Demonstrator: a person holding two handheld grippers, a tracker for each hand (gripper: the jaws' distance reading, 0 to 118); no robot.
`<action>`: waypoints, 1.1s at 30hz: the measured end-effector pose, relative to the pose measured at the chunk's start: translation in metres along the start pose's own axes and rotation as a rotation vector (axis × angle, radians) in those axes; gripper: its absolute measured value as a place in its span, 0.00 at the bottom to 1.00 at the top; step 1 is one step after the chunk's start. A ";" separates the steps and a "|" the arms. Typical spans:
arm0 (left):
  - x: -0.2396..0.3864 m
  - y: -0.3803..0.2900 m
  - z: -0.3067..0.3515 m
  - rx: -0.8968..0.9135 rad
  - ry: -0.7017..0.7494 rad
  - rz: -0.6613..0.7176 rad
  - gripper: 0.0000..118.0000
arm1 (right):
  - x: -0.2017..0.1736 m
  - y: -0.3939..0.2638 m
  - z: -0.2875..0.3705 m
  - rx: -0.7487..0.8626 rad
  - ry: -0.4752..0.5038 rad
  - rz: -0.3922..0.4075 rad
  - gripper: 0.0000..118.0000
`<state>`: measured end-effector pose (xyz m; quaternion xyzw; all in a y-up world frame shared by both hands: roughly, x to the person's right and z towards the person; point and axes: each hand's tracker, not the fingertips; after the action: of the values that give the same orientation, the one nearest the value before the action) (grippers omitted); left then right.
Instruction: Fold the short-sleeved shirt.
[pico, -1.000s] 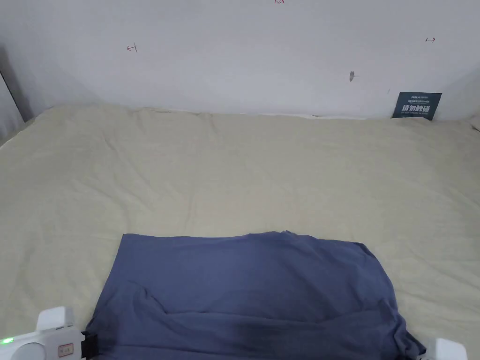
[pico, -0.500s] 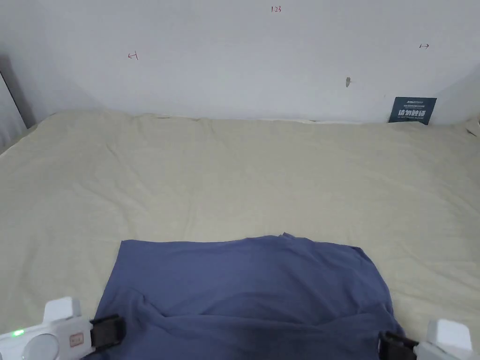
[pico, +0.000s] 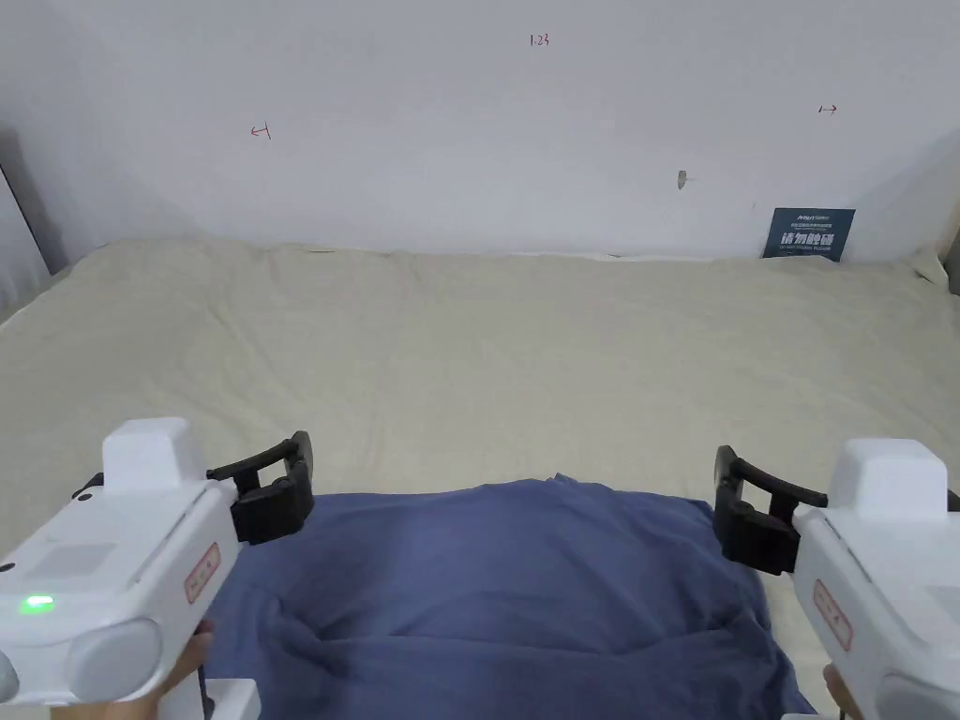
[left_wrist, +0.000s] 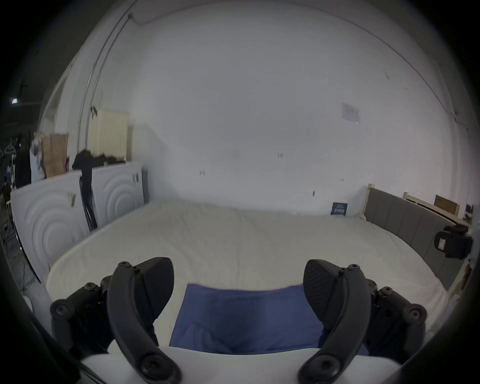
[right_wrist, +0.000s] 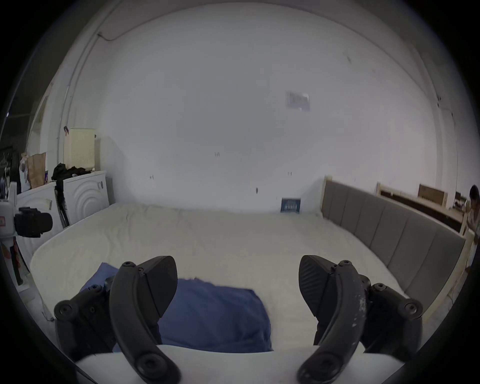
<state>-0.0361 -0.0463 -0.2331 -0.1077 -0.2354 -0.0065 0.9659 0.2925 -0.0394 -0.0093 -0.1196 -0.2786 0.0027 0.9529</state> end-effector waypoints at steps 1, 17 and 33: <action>0.005 0.000 0.001 0.023 0.009 -0.006 0.67 | -0.003 0.001 0.002 0.023 0.000 0.008 0.67; 0.008 -0.014 -0.026 -0.077 -0.026 -0.019 0.00 | -0.009 -0.008 -0.010 0.053 0.010 0.017 0.02; -0.074 -0.052 -0.251 -0.568 -0.031 0.073 0.14 | -0.010 -0.018 -0.098 -0.056 -0.006 0.027 0.02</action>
<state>0.0083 -0.1529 -0.4739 -0.3824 -0.2347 -0.0359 0.8930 0.3355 -0.0798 -0.0908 -0.1499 -0.2796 0.0080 0.9483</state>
